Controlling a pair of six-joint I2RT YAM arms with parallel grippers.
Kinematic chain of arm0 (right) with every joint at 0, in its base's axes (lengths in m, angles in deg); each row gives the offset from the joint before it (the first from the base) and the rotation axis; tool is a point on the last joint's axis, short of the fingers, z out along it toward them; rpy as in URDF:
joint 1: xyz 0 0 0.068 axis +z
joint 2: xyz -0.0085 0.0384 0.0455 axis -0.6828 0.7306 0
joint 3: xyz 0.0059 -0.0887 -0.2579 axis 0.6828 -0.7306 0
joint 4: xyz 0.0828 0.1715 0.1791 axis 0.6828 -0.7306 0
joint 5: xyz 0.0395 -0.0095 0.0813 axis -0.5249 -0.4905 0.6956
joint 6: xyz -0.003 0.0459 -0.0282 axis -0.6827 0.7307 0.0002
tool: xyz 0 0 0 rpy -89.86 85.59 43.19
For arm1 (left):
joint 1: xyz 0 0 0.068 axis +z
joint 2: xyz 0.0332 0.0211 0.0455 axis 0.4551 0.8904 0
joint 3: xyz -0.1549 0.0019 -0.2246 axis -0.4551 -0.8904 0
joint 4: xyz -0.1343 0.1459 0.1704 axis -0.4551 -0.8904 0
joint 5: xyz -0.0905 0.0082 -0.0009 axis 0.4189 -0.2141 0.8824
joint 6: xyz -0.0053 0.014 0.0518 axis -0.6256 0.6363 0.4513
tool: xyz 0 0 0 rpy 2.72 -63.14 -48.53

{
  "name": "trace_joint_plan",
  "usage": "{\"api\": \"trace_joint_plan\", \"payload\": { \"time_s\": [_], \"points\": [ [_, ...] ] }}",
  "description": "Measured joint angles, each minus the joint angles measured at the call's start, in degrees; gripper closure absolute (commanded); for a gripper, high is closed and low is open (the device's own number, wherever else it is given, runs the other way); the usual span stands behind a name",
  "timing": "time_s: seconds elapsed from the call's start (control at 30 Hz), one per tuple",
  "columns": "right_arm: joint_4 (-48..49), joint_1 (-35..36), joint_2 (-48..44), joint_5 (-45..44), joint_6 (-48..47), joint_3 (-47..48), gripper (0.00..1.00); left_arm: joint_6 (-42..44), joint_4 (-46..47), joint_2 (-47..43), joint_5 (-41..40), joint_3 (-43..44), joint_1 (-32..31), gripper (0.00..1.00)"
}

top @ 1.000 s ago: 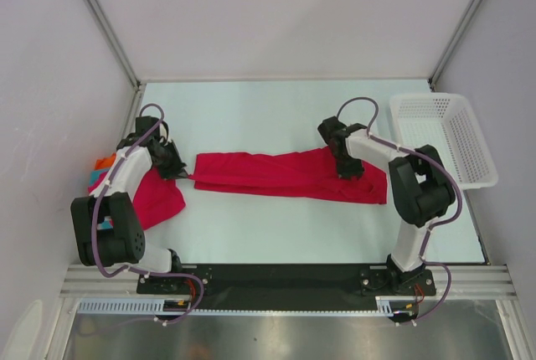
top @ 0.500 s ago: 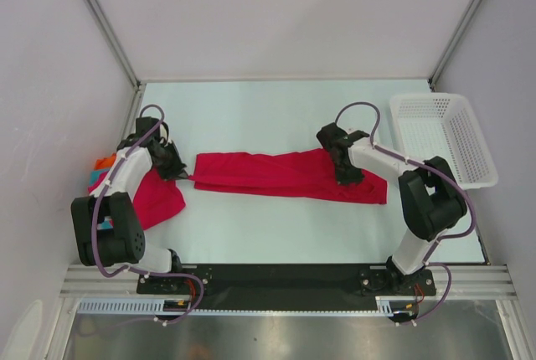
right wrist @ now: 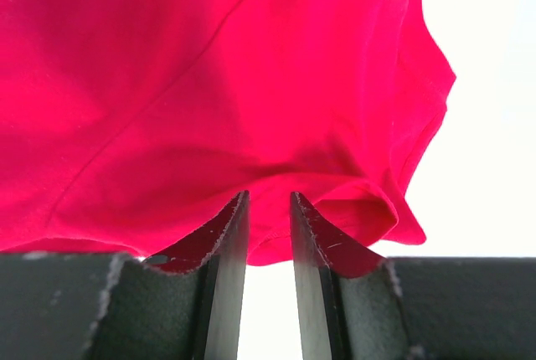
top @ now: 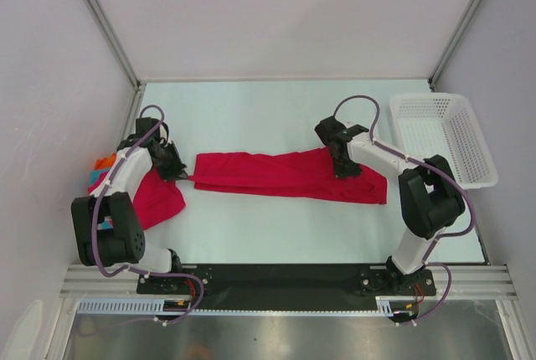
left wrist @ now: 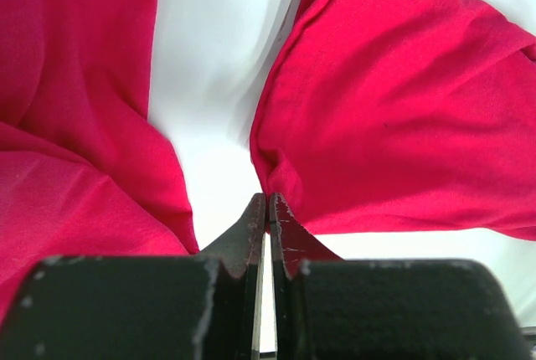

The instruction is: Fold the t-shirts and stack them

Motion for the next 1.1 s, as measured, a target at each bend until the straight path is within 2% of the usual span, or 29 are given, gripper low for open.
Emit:
{"api": "trace_joint_plan", "payload": {
  "time_s": [0.53, 0.9, 1.1],
  "points": [
    [0.5, -2.0, 3.4, -0.2, -1.1, 0.6, 0.70, 0.0, 0.0, 0.1, 0.0, 0.0, 0.1, 0.94],
    [0.3, 4.0, -1.9, 2.1, 1.8, -9.0, 0.71, 0.1, 0.2, 0.2, 0.0, -0.1, 0.1, 0.94],
    [-0.1, 4.5, -3.9, 3.2, 3.0, -11.0, 0.71, 0.1, 0.5, 0.2, 0.0, -0.6, 0.2, 0.94]
  ]
}}
